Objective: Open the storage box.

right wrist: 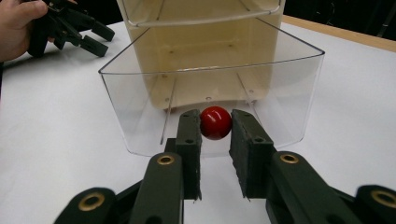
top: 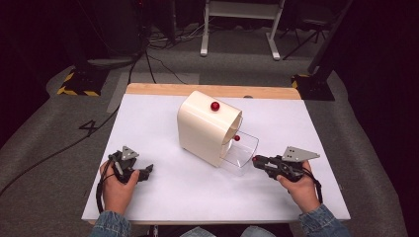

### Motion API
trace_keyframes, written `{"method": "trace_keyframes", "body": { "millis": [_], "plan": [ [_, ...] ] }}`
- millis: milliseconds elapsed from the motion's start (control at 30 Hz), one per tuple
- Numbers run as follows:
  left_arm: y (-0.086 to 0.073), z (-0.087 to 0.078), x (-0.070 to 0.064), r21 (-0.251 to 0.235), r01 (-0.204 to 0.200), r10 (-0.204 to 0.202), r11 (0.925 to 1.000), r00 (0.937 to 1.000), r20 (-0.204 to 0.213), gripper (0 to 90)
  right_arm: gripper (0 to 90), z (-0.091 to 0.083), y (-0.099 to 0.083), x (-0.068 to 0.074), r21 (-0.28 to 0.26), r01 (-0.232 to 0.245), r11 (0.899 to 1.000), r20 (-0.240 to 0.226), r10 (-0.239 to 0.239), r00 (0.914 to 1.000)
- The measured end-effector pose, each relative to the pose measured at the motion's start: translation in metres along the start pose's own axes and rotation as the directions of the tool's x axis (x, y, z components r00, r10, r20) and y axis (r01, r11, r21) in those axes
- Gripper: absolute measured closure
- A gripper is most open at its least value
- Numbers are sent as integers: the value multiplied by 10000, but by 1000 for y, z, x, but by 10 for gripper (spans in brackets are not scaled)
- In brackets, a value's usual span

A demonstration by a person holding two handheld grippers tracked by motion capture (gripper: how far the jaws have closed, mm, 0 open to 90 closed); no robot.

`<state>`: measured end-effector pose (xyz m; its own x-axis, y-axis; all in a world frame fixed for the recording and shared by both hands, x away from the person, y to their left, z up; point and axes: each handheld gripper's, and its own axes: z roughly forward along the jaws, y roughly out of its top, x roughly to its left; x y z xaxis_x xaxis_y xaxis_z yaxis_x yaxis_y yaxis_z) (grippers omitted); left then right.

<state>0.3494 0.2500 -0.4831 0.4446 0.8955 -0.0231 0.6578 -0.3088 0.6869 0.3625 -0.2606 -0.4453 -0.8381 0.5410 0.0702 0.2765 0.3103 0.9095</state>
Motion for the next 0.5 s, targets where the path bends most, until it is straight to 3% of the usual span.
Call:
{"method": "trace_keyframes", "body": {
  "millis": [367, 400, 433, 500],
  "plan": [
    [0, 0, 0, -21, 0, 0, 10000, 10000, -12, 219, 742, -15, -15, 0, 442, -48, 9990, 94, 43, 9999],
    [0, 0, 0, -23, 0, 0, 10000, 10000, -9, 219, 758, -15, -16, 0, 489, -67, 9988, 116, 61, 9999],
    [0, 0, 0, -22, 1, -2, 10000, 10000, -10, 219, 856, -15, -18, -1, 548, -53, 9985, 135, 46, 9999],
    [0, 0, 0, -18, 1, -1, 10000, 10000, -8, 219, 816, -15, -21, -3, 575, -184, 9982, -24, 186, 9998]
  ]
}}
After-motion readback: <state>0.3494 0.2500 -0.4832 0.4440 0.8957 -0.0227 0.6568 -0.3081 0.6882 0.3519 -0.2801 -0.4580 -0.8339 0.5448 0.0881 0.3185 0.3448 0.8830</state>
